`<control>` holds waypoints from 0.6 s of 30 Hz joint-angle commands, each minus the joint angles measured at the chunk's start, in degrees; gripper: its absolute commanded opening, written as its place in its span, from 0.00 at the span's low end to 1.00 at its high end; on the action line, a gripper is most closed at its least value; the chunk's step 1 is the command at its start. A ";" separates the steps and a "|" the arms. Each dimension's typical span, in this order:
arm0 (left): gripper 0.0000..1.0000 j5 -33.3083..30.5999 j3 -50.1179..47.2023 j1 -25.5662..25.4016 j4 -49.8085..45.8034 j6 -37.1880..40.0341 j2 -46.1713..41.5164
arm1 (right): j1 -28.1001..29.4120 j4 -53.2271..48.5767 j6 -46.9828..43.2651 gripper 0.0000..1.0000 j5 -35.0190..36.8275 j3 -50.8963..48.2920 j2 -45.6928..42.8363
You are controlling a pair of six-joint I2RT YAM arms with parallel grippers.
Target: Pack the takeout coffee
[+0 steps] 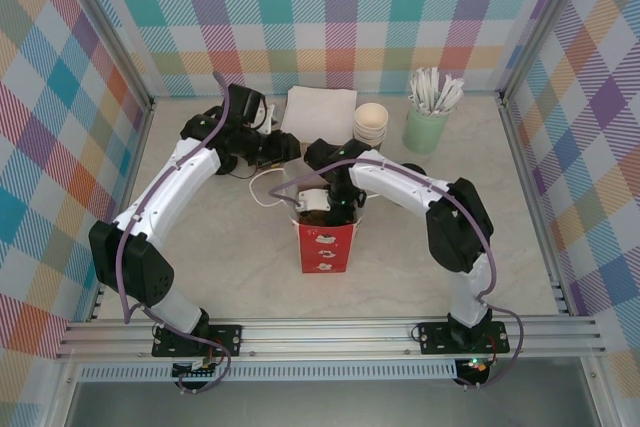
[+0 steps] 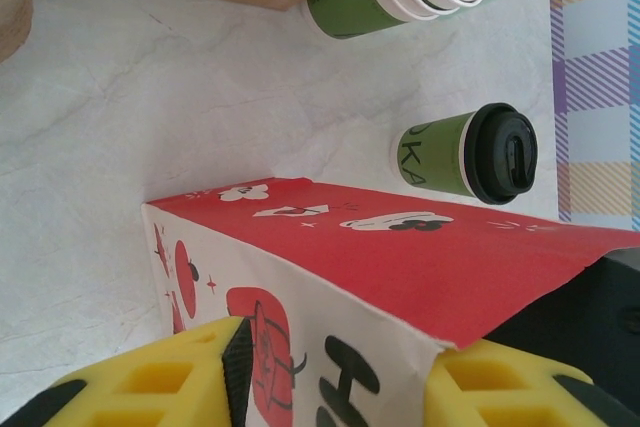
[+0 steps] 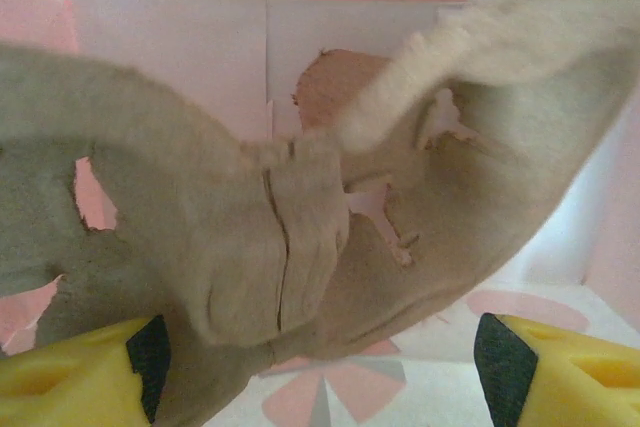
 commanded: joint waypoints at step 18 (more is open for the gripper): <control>0.37 0.52 -0.65 0.42 0.99 -0.73 -1.10 | 0.63 -0.60 -0.16 0.55 -3.63 1.80 -0.93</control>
